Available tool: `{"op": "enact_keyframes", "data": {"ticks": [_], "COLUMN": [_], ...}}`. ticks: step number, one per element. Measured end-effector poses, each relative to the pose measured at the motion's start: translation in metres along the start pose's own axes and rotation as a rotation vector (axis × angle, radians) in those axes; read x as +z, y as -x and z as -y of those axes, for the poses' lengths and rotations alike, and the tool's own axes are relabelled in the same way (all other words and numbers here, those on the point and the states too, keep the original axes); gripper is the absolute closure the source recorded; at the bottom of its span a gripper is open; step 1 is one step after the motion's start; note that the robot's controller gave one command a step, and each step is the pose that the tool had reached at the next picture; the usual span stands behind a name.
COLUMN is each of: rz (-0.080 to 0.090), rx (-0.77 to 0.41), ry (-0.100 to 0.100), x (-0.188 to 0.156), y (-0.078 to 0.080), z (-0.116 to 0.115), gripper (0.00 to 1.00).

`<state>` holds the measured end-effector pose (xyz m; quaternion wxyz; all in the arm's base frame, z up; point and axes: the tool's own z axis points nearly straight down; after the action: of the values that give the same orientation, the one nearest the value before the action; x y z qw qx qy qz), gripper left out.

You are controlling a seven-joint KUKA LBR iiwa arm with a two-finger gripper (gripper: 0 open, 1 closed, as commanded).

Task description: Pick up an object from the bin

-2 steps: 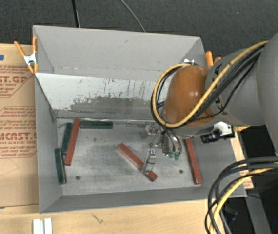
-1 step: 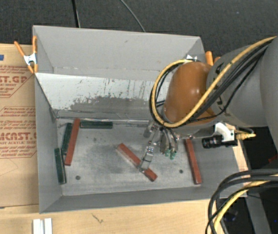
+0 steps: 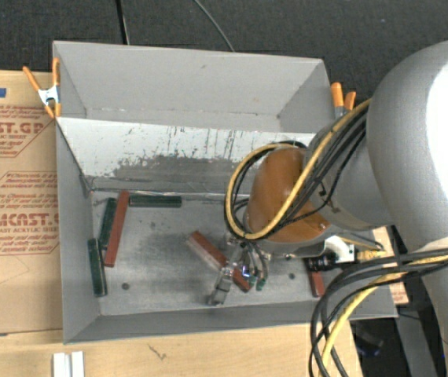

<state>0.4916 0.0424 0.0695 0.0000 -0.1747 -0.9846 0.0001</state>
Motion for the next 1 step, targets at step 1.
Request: {"op": "enact_keyframes", "data": {"ticks": [1], "rz": [0.001], "rx": [0.348], "ry": [0.000], "x": [-0.0008], "y": [-0.0110], "z": [-0.0229], "gripper": [1.00]}}
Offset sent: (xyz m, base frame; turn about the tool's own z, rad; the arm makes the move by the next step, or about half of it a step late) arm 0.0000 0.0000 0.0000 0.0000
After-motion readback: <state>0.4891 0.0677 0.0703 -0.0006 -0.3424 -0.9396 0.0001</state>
